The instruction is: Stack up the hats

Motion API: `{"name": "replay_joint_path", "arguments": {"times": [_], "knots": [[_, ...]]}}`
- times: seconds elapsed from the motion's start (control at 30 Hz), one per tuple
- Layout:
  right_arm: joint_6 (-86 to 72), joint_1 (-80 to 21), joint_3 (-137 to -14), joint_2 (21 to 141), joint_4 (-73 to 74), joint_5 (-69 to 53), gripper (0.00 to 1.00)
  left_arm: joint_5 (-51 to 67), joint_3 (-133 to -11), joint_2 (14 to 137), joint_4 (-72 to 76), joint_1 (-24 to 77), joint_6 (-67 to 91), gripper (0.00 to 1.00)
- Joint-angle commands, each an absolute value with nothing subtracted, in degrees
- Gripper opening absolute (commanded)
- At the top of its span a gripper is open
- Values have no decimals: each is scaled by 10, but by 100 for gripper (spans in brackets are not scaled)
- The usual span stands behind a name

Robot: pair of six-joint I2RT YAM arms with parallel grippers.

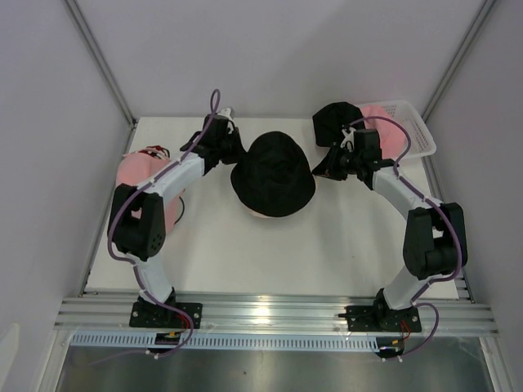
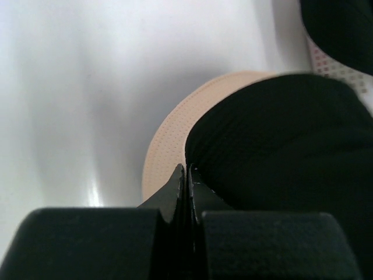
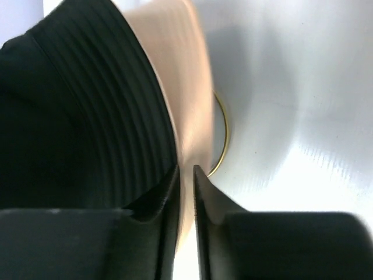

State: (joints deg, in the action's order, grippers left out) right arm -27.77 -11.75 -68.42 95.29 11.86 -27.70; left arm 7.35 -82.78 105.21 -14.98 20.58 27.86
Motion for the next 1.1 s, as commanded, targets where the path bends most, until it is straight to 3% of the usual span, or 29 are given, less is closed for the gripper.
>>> {"name": "replay_joint_path", "arguments": {"times": [0.0, 0.07, 0.23, 0.37, 0.73, 0.87, 1.07], "knots": [[-286, -114, -679, 955, 93, -287, 16, 3, -786, 1043, -209, 202, 236, 1], [-303, -115, -670, 953, 65, -301, 6, -23, -774, 1039, -210, 209, 230, 1], [-315, -117, -650, 954, 48, -306, 0, -34, -726, 1018, -181, 228, 234, 1], [-314, -117, -629, 941, 54, -291, 14, -24, -706, 983, -172, 236, 237, 1], [-286, -84, -643, 856, 127, -207, 39, -4, -700, 897, -178, 263, 277, 1], [-292, -77, -645, 820, 110, -210, 55, -11, -666, 888, -153, 268, 300, 1], [-352, -81, -597, 802, 12, -238, 57, -31, -598, 896, -83, 274, 358, 1]]}}
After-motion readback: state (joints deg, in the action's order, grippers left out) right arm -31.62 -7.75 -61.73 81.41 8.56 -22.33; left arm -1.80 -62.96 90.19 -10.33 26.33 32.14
